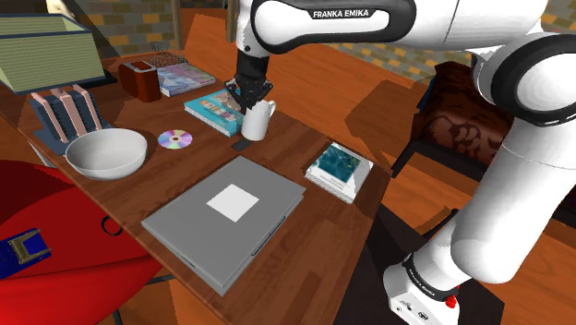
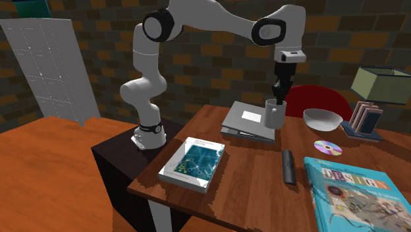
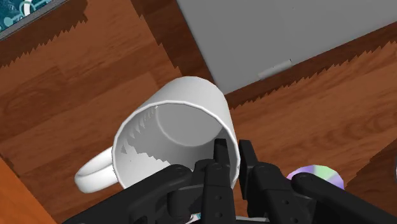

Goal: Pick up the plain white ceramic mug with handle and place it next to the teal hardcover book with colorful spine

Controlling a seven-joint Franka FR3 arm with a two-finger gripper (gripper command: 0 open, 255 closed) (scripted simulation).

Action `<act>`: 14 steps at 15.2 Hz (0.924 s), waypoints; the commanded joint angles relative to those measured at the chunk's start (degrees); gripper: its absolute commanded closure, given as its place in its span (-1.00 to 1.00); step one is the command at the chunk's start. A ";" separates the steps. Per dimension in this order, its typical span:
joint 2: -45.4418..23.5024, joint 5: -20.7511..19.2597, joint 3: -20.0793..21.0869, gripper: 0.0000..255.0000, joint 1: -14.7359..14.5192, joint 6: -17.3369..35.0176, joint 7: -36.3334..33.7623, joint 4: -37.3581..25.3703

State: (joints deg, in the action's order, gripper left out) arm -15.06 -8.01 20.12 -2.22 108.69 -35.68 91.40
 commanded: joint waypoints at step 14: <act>-25.39 -6.52 -2.03 1.00 -6.69 -5.76 -1.60 -30.34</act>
State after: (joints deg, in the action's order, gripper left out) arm -40.47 -14.50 18.09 -8.98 102.12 -37.15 60.24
